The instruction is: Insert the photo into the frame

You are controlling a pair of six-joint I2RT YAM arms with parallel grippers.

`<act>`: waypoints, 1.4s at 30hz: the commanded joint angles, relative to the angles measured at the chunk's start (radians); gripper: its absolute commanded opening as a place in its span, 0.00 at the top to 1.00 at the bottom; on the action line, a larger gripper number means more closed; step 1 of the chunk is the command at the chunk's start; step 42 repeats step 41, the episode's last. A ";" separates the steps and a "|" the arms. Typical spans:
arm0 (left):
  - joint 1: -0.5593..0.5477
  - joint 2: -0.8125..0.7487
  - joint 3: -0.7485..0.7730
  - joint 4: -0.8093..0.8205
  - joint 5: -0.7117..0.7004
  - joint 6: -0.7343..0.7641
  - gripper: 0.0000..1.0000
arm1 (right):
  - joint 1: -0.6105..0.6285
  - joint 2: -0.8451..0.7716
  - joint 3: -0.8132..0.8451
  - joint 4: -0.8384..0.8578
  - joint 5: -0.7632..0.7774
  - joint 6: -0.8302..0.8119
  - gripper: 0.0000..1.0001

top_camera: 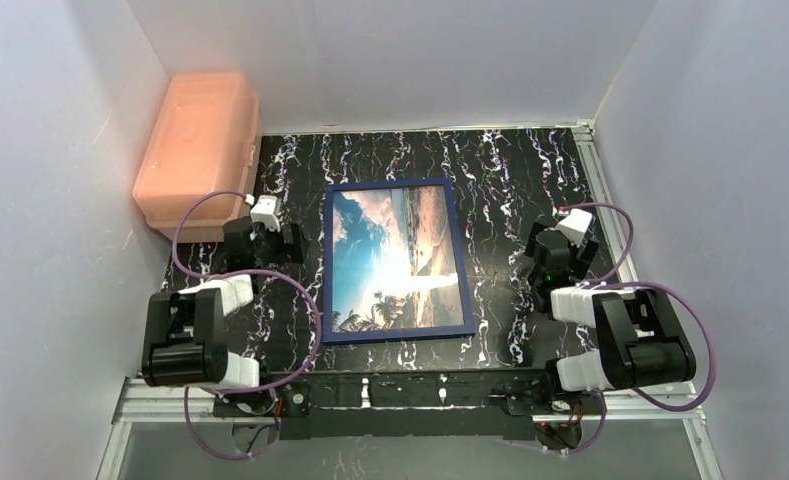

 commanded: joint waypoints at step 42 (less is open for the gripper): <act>-0.032 0.090 -0.159 0.448 -0.288 -0.048 0.01 | -0.089 0.230 -0.048 0.466 -0.466 -0.188 0.01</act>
